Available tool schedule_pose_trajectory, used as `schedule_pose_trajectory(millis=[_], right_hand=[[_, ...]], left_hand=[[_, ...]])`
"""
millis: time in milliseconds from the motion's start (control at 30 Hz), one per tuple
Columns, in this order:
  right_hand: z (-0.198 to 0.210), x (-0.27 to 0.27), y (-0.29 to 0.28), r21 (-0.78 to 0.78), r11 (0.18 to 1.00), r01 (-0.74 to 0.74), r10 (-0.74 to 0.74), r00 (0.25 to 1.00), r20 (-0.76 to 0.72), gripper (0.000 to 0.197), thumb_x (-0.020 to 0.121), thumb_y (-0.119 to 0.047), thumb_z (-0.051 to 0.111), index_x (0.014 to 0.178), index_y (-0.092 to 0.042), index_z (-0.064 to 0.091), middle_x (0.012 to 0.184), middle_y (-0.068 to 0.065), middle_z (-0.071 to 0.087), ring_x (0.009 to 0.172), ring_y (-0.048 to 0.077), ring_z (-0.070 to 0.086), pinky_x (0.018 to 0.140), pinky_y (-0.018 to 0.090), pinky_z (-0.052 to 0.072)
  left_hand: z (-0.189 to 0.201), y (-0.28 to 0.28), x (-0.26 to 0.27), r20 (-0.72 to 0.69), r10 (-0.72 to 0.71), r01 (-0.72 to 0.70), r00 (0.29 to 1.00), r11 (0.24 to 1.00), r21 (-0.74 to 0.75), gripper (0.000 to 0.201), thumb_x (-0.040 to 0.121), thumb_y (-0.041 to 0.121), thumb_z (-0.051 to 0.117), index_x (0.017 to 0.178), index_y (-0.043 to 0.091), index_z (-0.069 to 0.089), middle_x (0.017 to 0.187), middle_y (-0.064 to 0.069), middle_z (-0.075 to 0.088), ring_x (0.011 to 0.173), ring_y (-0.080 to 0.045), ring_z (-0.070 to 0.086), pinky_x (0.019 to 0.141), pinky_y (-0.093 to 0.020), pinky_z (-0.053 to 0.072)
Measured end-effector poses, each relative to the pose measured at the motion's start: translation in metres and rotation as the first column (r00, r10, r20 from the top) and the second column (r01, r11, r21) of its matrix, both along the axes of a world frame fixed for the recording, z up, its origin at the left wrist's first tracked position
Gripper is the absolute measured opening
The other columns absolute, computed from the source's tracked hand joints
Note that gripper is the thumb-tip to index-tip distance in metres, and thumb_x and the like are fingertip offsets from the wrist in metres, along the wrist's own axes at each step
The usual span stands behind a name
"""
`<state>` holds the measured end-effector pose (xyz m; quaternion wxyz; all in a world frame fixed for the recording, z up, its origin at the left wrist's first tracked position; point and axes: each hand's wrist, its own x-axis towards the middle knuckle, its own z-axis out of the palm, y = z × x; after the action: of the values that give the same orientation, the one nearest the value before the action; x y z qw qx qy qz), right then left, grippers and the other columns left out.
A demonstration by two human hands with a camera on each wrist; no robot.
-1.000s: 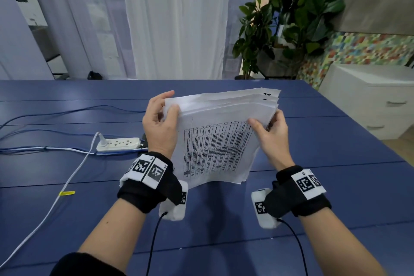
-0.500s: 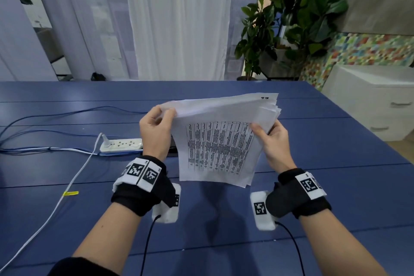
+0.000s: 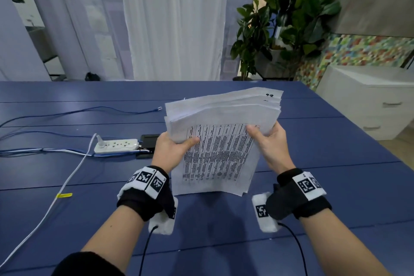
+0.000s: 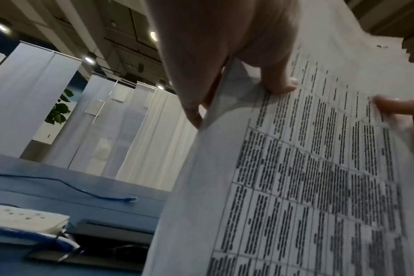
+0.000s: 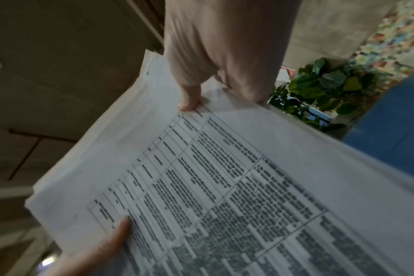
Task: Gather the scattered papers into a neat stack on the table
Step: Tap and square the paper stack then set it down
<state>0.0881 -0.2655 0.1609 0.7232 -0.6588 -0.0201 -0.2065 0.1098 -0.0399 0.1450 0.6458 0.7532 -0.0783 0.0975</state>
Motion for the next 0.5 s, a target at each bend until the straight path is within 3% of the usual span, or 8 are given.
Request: schedule_pose_trajectory(millis=[67,167,300,367,433,500], right_hand=[[0.010,-0.001,0.002,0.015,1.000,0.027,-0.028,0.998,0.049,0.025,0.084,0.003,0.063,0.101,-0.013,0.057,0.092,-0.008,0.070,0.083,-0.002,0.068,0.074,0.015,0.053],[0.027,0.000,0.002,0.013,0.998,0.064,-0.065,0.988,0.142,0.033,0.081,0.004,0.066,0.105,-0.015,0.054,0.096,-0.009,0.068,0.087,-0.002,0.067,0.078,0.016,0.053],[0.012,0.000,0.001,-0.077,0.997,0.025,-0.021,0.998,0.062,0.046,0.078,0.004,0.069,0.108,-0.023,0.047,0.106,-0.009,0.061,0.090,-0.007,0.064,0.082,0.017,0.052],[-0.008,0.002,0.000,-0.091,0.995,0.031,-0.032,0.999,-0.014,0.045,0.076,0.002,0.071,0.103,-0.026,0.049,0.105,-0.008,0.062,0.088,-0.007,0.064,0.079,0.018,0.053],[-0.026,0.002,-0.002,-0.096,0.995,0.018,-0.027,0.996,-0.083,0.043,0.077,0.000,0.071,0.104,-0.025,0.049,0.105,-0.006,0.063,0.089,-0.003,0.064,0.078,0.016,0.053],[-0.041,0.002,-0.002,-0.111,0.994,0.007,-0.022,0.990,-0.137,0.042,0.078,-0.002,0.071,0.111,-0.019,0.050,0.106,-0.006,0.064,0.093,-0.002,0.063,0.079,0.014,0.053]], left_hand=[[0.009,-0.005,-0.002,0.020,0.036,-0.033,0.999,0.994,-0.107,0.020,0.074,0.011,0.075,0.093,0.010,0.067,0.083,0.001,0.069,0.073,-0.001,0.067,0.073,-0.020,0.053],[0.017,-0.008,0.000,0.084,0.112,-0.090,0.990,0.968,-0.234,0.045,0.071,0.015,0.077,0.110,0.002,0.057,0.095,-0.003,0.066,0.082,-0.004,0.065,0.068,-0.010,0.051],[0.004,-0.010,-0.003,0.013,0.073,-0.066,0.997,0.952,-0.298,0.056,0.075,0.001,0.072,0.112,0.019,0.034,0.102,0.003,0.058,0.087,-0.002,0.062,0.068,-0.006,0.051],[-0.009,-0.012,-0.005,-0.047,0.038,-0.049,0.998,0.964,-0.263,0.054,0.075,0.000,0.071,0.114,0.019,0.038,0.102,0.005,0.059,0.082,0.001,0.064,0.071,-0.008,0.053],[-0.023,-0.011,-0.004,-0.064,0.027,-0.040,0.998,0.976,-0.214,0.050,0.074,0.001,0.072,0.118,0.004,0.048,0.101,0.003,0.064,0.079,0.007,0.066,0.078,-0.011,0.054],[-0.036,-0.011,-0.004,-0.059,0.033,-0.042,0.998,0.985,-0.166,0.051,0.072,0.004,0.075,0.118,0.001,0.053,0.101,0.002,0.066,0.083,0.008,0.065,0.082,-0.011,0.052]])
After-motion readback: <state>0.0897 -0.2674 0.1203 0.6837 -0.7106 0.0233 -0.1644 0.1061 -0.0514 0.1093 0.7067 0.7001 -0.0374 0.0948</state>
